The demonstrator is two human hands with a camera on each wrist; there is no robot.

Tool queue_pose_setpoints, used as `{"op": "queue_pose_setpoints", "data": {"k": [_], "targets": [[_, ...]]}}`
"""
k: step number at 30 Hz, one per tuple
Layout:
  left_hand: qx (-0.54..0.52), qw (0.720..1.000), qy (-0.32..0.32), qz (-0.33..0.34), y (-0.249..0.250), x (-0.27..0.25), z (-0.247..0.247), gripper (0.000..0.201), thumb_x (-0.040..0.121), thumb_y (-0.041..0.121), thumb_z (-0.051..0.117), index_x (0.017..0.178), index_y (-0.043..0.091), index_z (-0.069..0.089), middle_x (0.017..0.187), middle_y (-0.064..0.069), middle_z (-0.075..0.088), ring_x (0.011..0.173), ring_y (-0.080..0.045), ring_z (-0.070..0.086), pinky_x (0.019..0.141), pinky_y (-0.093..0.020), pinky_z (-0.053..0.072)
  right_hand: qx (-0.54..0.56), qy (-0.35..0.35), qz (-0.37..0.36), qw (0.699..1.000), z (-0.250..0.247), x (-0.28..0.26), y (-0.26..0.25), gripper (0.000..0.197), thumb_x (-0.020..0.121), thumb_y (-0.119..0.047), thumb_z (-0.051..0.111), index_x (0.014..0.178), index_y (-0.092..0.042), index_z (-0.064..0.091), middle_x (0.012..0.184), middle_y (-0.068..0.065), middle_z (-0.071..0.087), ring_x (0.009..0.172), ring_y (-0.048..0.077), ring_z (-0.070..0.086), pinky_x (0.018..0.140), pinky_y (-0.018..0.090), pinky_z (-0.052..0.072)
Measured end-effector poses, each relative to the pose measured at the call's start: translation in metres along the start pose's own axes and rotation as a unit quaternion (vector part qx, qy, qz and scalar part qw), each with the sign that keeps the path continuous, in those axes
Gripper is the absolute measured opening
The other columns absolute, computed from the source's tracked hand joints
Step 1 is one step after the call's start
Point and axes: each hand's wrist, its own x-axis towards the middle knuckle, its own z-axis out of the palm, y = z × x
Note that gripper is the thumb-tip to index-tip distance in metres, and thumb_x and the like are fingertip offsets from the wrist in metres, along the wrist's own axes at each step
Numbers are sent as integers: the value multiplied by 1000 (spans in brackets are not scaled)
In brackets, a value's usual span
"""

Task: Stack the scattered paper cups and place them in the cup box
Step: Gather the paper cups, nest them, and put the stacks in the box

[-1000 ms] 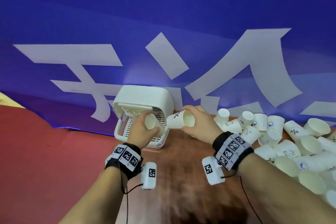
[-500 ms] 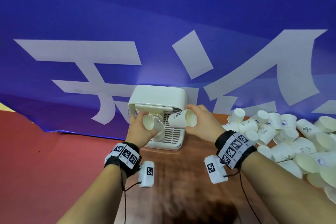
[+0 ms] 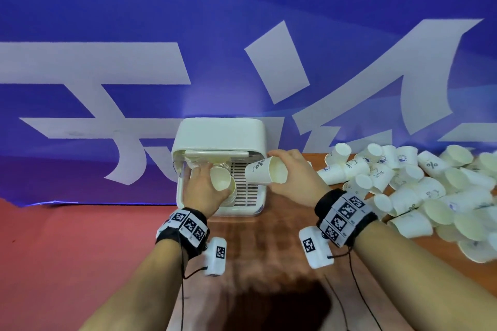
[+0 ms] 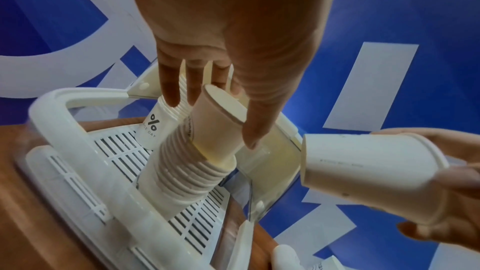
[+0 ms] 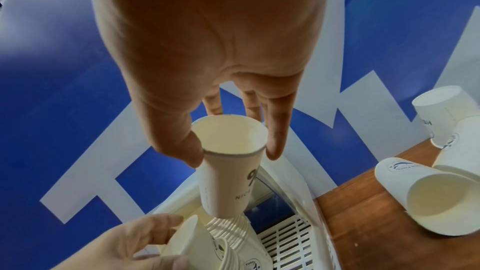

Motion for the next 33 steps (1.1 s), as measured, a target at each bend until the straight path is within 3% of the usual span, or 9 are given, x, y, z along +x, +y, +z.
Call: {"op": "queue_pose_setpoints", "data": {"k": [3,7,14,18,25,27,30,32,33], "targets": [[34,999,-5,9,-2,6,8,77,65,47,81,128,13,54,128,-9,57,121,-24,43,104,-35,33,11,2,0,1000,1,1,4,81,77,-26,76,147,-30,36,133,2,41,119,17,45,92,20,29],[81,996,-32,9,-6,6,19,78,72,48,79,135,14,49,135,-6,52,128,-22,45,109,-35,28,21,8,-2,1000,3,3,9,83,77,-25,77,148,-29,35,130,1,43,119,17,45,93,20,29],[33,998,-61,-7,-13,7,29,85,74,38,81,144,11,40,142,-10,45,128,-28,46,109,-39,37,6,4,1,1000,10,7,10,79,78,-30,79,146,-24,40,139,-1,41,127,15,43,95,16,25],[6,999,-51,-12,-17,8,32,86,71,37,83,143,12,43,138,-9,48,126,-27,48,108,-39,39,18,4,-6,1000,17,8,3,79,76,-28,81,144,-23,42,135,1,41,124,15,45,104,21,32],[-105,991,-75,-16,-23,9,22,108,48,42,87,143,22,39,132,-3,52,120,-21,52,104,-43,45,-5,-12,-29,999,36,19,-25,82,77,-29,76,148,-22,36,135,2,42,124,18,47,104,25,37],[-130,989,-72,-23,-29,7,15,102,50,43,88,139,22,45,136,3,48,125,-13,47,109,-41,41,-36,-21,-42,998,45,24,-35,82,79,-31,75,149,-20,35,139,3,41,126,18,46,102,25,36],[-157,985,-72,-20,-43,4,3,80,55,38,88,127,23,56,137,10,41,127,-7,45,109,-39,42,-84,-33,-63,994,59,32,-46,76,78,-31,74,145,-22,38,137,3,43,126,21,47,96,32,42],[-145,986,-77,-21,-50,0,-6,70,63,23,83,128,20,57,144,4,37,131,-9,41,109,-34,39,-107,-43,-66,991,68,37,-50,75,79,-33,73,145,-24,38,140,2,43,126,22,48,96,33,44],[-142,987,-70,-20,-54,-2,-9,64,66,18,79,126,19,57,145,-1,39,126,-14,46,106,-34,42,-117,-48,-65,990,72,39,-52,75,80,-34,72,146,-23,38,141,1,42,126,22,48,96,34,45]]}}
